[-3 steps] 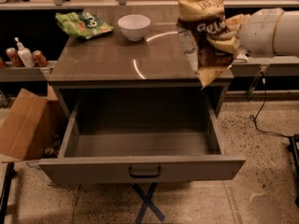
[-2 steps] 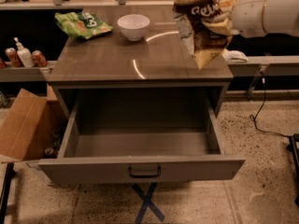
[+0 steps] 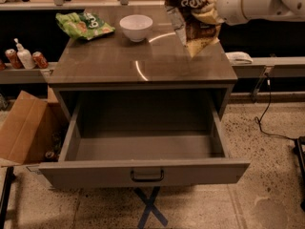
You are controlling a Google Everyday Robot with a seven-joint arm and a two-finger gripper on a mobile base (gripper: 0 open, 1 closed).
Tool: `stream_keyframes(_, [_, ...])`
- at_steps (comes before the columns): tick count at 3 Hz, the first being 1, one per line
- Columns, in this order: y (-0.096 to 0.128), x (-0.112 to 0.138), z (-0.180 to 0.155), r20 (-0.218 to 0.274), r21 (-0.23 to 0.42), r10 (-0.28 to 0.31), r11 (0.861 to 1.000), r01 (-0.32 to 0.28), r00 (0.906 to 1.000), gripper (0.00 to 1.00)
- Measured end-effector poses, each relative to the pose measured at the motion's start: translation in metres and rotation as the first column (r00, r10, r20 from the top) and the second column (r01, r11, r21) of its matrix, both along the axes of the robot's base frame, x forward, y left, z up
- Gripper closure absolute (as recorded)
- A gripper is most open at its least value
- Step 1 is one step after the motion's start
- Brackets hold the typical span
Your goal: Pick brown chip bag from top drawer and place on counter
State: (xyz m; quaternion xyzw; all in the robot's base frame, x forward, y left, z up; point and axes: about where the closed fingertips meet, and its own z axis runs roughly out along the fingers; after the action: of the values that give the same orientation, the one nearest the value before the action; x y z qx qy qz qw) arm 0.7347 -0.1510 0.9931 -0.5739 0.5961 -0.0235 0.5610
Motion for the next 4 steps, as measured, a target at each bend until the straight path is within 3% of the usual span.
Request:
stream_keyframes(1, [0.006,0.028,-0.017,-0.035,-0.004,-0.011,1.000,0.011,0.9993,0.81])
stream_keyframes(3, [0.024,0.063,-0.044,-0.103,-0.011,-0.009,1.000,0.008,0.9947,0.36])
stream_keyframes(4, [0.036,0.074,-0.057,-0.133,-0.008,0.004,1.000,-0.005,0.9911,0.05])
